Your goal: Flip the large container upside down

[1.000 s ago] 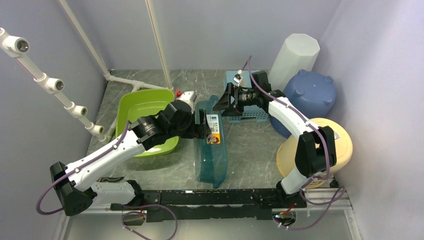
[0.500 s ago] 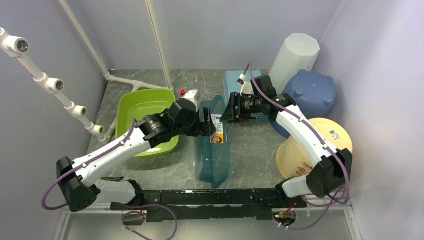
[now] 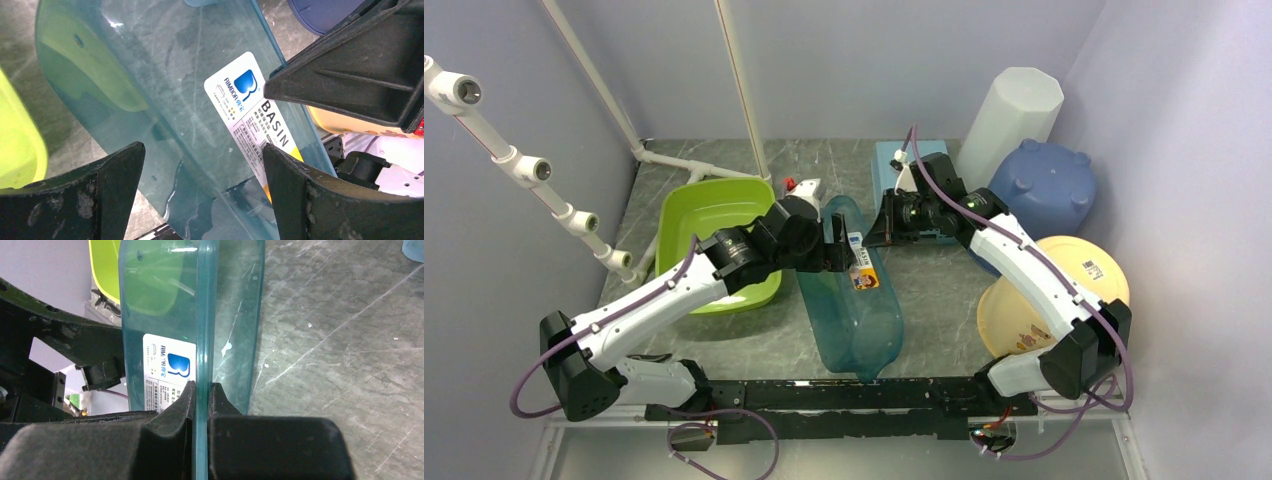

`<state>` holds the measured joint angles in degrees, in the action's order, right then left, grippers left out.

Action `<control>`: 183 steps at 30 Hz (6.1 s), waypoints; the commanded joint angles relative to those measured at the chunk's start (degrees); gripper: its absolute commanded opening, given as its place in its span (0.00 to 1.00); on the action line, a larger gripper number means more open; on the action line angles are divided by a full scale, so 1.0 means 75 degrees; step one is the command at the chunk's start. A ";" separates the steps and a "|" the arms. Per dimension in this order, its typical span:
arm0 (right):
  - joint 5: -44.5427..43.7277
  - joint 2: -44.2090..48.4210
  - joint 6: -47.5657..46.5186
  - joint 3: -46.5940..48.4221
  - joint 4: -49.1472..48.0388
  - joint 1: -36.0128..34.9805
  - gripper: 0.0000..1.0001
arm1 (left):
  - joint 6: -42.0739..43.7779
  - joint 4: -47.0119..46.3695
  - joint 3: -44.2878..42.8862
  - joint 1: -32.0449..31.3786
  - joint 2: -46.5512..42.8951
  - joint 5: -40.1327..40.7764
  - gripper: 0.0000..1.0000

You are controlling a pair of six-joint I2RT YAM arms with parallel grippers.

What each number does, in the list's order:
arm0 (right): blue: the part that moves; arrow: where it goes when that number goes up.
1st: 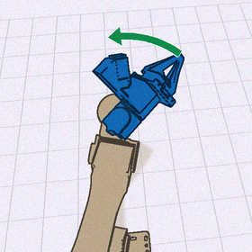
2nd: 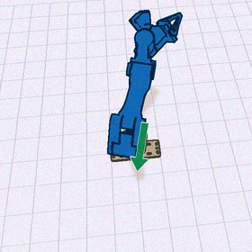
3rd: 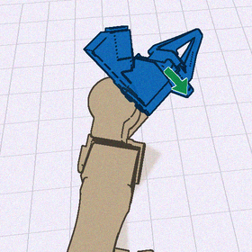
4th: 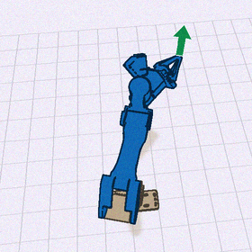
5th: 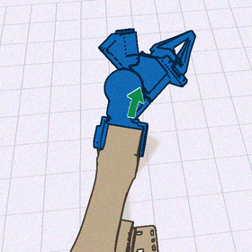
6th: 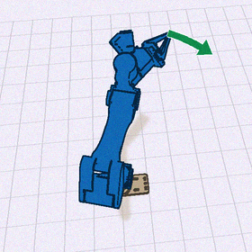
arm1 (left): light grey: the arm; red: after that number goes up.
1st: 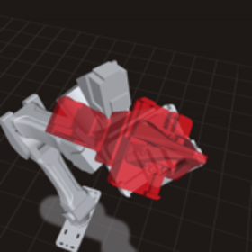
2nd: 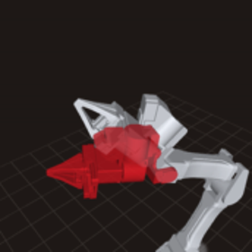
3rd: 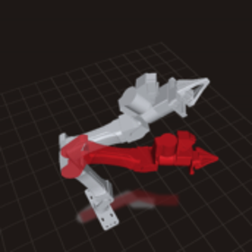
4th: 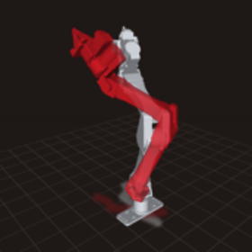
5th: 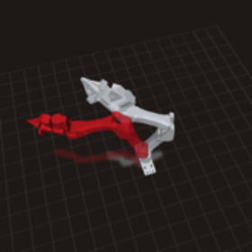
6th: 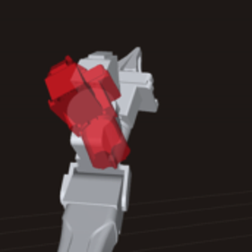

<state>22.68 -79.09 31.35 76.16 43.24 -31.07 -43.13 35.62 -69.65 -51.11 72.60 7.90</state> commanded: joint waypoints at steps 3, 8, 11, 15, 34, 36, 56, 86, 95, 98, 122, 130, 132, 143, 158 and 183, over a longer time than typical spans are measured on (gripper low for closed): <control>-0.1395 -0.0643 -0.0018 0.0421 -0.0323 0.0275 0.00 | 0.0348 0.1476 -0.0399 0.0019 -0.0436 0.0981 0.94; -0.1101 -0.1121 0.0355 0.0628 -0.1417 0.0887 0.00 | 0.0227 0.2023 -0.0437 0.0036 -0.0902 0.1677 0.94; -0.0868 -0.1597 0.0625 0.0929 -0.1835 0.1141 0.00 | 0.0159 0.2201 -0.0341 0.0090 -0.1122 0.1869 0.94; -0.0578 -0.2458 0.1042 0.1441 -0.2423 0.1417 0.00 | 0.0074 0.2356 -0.0237 0.0201 -0.1229 0.1980 0.94; -0.0344 -0.5752 0.1633 0.4043 -0.3689 0.1975 0.00 | 0.0086 0.2177 0.0933 0.1444 -0.1264 0.1132 0.94; -0.0343 -0.5652 0.1640 0.3843 -0.3998 0.1969 0.00 | 0.0132 0.2117 0.1044 0.1612 -0.1240 0.0996 0.94; -0.1740 -0.4154 0.2331 0.1684 -0.6321 0.2315 0.00 | 0.0306 0.1950 0.1588 0.2250 -0.1086 0.0701 0.94; -0.1281 -0.6036 0.1338 0.3474 -0.5054 0.1686 0.25 | 0.1005 0.0977 0.2039 0.2796 -0.0046 -0.0145 0.94; -0.1111 -0.5889 0.1068 0.3612 -0.4458 0.1702 0.28 | 0.1049 0.1011 0.2240 0.2808 0.0036 -0.0048 0.93; -0.0996 -0.5667 0.0786 0.3677 -0.4078 0.1683 0.30 | 0.1074 0.1015 0.2331 0.2807 0.0085 -0.0003 0.92; -0.0084 -0.0959 0.0364 -0.1678 -0.4188 0.0721 0.54 | 0.1231 0.1320 0.2161 0.2810 0.0425 -0.0182 0.43; -0.0012 -0.0233 0.0487 -0.2232 -0.4003 0.0701 0.55 | 0.1029 0.1867 0.1948 0.2807 -0.0278 0.0287 0.26; 0.0061 -0.0112 0.0558 -0.2315 -0.4018 0.0699 0.56 | 0.1043 0.2058 0.1804 0.2807 -0.0439 0.0391 0.20; 0.0646 0.0486 0.1128 -0.2731 -0.4404 0.0599 0.59 | 0.1340 0.2857 0.0810 0.2810 -0.1560 0.0379 0.03; 0.0967 0.0794 0.1589 -0.2918 -0.4606 0.0237 0.61 | 0.1790 0.3243 -0.0279 0.2807 -0.2569 -0.0906 0.03; 0.0273 0.1725 0.0241 -0.1415 -0.3203 0.0188 0.71 | 0.2956 0.3330 -0.1653 0.2810 -0.2750 -0.4636 0.03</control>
<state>22.83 -64.20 37.34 57.87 18.13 -29.39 -24.64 61.71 -80.71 -30.17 52.38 -20.58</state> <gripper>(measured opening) 0.686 0.186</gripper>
